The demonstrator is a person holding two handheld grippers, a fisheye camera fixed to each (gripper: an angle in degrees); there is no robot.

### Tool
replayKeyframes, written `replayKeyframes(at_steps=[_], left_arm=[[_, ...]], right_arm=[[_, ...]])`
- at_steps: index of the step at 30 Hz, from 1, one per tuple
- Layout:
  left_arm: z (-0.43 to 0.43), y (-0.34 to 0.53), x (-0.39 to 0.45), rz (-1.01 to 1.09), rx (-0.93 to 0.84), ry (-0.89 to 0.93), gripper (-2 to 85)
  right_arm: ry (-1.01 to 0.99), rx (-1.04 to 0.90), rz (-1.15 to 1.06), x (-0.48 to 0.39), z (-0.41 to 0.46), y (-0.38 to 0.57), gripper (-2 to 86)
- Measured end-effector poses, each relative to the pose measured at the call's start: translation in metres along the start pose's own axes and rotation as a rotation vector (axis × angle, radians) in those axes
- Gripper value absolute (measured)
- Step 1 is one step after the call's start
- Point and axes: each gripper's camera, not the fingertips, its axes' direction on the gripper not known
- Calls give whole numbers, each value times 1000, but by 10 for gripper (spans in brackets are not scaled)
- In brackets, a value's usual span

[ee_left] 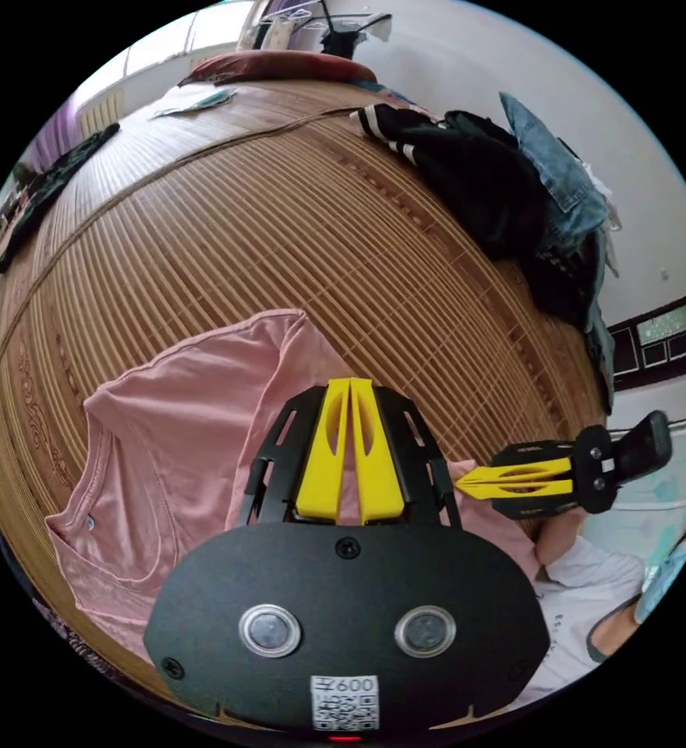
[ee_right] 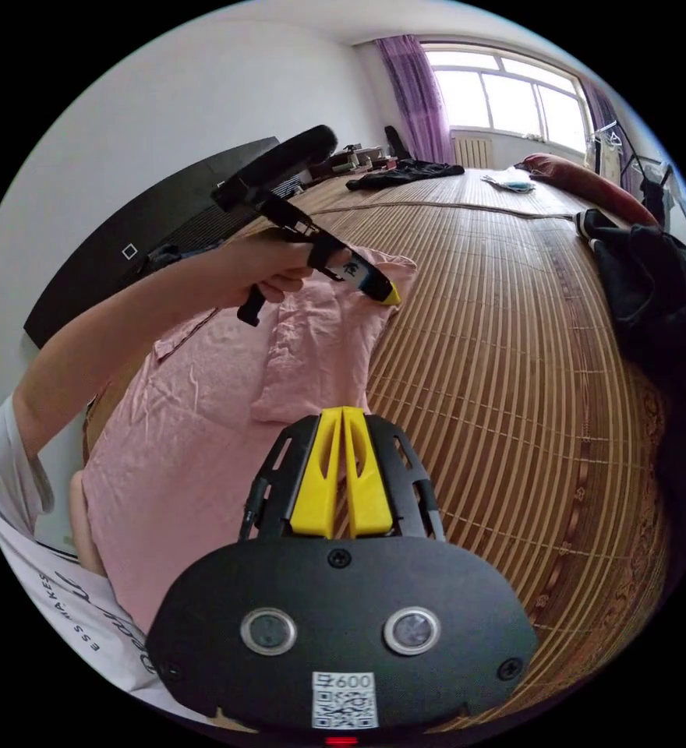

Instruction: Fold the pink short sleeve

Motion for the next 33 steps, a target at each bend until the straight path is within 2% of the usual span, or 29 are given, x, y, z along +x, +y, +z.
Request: replayKeyframes(at_steps=[4, 6, 8, 9, 16, 17, 21, 23, 27, 29, 31, 33], left_arm=[[-11, 3, -7, -58, 15, 73, 4], [-39, 11, -19, -143, 129, 91, 3], [-77, 38, -37, -294, 324, 116, 2], [-81, 43, -38, -302, 336, 124, 2], [-38, 67, 37, -64, 120, 126, 1], [-15, 67, 54, -34, 44, 53, 2], [-19, 64, 103, 33, 31, -72, 3], [-50, 68, 147, 119, 95, -172, 3], [-51, 80, 213, 229, 54, -63, 5], [-12, 82, 245, 267, -73, -206, 5], [-9, 88, 265, 273, -8, -223, 6], [-16, 87, 285, 291, -20, -237, 6]], right_arm=[[-12, 8, 6, 5, 4, -2, -9], [-25, 11, 14, 8, 7, -3, -9], [-35, 14, 21, 12, 11, -4, -9], [-35, 13, 21, 12, 12, -4, -9], [-21, 12, 10, 9, 31, -7, -9], [-28, 15, 13, 10, 34, -7, -9], [-40, 16, 23, 13, 46, -8, -9], [-36, 15, 21, 11, 54, -8, -9], [-27, 14, 16, 5, 67, -10, -8], [-22, 14, 12, 1, 76, -11, -9], [-15, 2, 11, -2, 87, -12, -9], [-12, 8, 9, -6, 93, -13, -9]])
